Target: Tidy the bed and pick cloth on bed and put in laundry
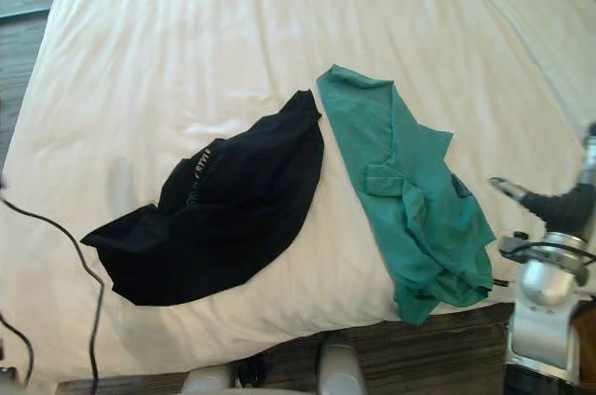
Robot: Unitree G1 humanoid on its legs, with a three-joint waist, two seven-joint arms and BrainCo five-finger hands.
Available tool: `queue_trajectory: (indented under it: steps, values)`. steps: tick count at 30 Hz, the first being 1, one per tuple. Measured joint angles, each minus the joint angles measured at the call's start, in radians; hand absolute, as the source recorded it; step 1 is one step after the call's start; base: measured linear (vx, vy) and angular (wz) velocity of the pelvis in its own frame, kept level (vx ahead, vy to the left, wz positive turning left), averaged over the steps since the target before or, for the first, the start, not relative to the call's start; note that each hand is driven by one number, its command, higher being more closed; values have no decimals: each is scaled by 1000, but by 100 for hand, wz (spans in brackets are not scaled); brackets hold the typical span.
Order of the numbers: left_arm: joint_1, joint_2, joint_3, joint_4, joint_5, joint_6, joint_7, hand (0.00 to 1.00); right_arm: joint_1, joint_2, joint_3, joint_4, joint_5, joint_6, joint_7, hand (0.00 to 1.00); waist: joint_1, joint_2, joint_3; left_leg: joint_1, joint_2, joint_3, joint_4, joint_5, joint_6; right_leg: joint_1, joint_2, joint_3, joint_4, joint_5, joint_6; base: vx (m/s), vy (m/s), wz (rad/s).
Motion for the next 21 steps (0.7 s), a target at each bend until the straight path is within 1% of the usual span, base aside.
queue_trajectory:
  steps: [1,2,3,4,5,6,7,8,9,10,12,18,21]
  values:
    - [0,-10,-12,12,27,9,-1,0,-5,0,12,0,-9,0,6,0,-3,1,0,16,1,0,-3,-1,4,-13,3,3,49,3,2,125,16,-25]
    - [-3,-41,-35,24,64,24,-1,0,-8,1,29,0,-27,-2,11,0,-7,18,11,56,6,-1,-16,-1,6,-57,18,23,129,-20,3,130,-39,-28]
    - [-5,-62,-48,36,100,25,-1,0,-8,1,53,-5,-28,-2,14,0,-10,9,5,81,11,9,-22,-2,6,-52,35,34,10,-14,0,139,-58,-28]
    - [-5,-62,-56,37,111,29,-1,0,-6,3,70,-13,-28,-3,16,0,-10,2,4,85,6,21,-18,-3,3,-55,34,36,-60,47,-8,159,-102,-25]
    - [-6,-86,-74,35,137,37,-3,0,-5,1,85,-28,-28,-6,20,0,-24,8,6,92,12,23,-18,-13,-11,-46,35,32,-81,55,-21,186,-100,-27]
    - [-7,-106,-107,33,154,43,-17,0,-3,8,95,-33,-29,-5,24,0,-24,25,8,93,23,31,-20,-14,-13,-45,45,34,-94,59,-24,154,-84,-20]
    - [-10,-113,-126,29,166,47,-30,0,-3,9,100,-34,-30,-3,27,0,-28,34,10,95,25,38,-29,-12,-16,-46,49,34,-96,59,-24,121,-53,-14]
    - [-15,-126,-148,13,176,55,-48,0,7,10,103,-35,-31,1,32,0,-37,42,14,102,29,51,-42,-12,-16,-46,54,34,-96,59,-24,65,-37,-2]
    - [-14,-166,-165,-32,187,63,-71,0,33,15,103,-53,-42,12,41,0,-48,48,17,112,30,54,-60,-8,-22,-46,60,37,-96,59,-24,71,-37,-7]
    - [-12,-179,-175,-50,197,64,-77,0,46,20,103,-67,-50,14,43,0,-50,49,17,118,29,59,-67,-8,-23,-46,62,40,-96,59,-24,39,-13,-14]
    - [6,-217,-224,-94,231,64,-130,0,91,67,103,-137,-68,16,52,0,-52,48,17,142,25,82,-88,-8,-24,-42,67,54,-96,60,-24,-6,14,-24]
    - [72,-307,-313,-126,261,66,-183,0,154,155,118,-173,-96,21,62,0,-50,48,17,147,9,106,-104,-8,-25,-42,60,78,-122,66,-15,-64,15,-11]
    - [137,-357,-354,-176,263,72,-223,0,175,201,127,-189,-106,28,65,0,-46,48,17,129,11,108,-105,-9,-26,-51,61,78,-147,89,-8,-104,-7,-1]
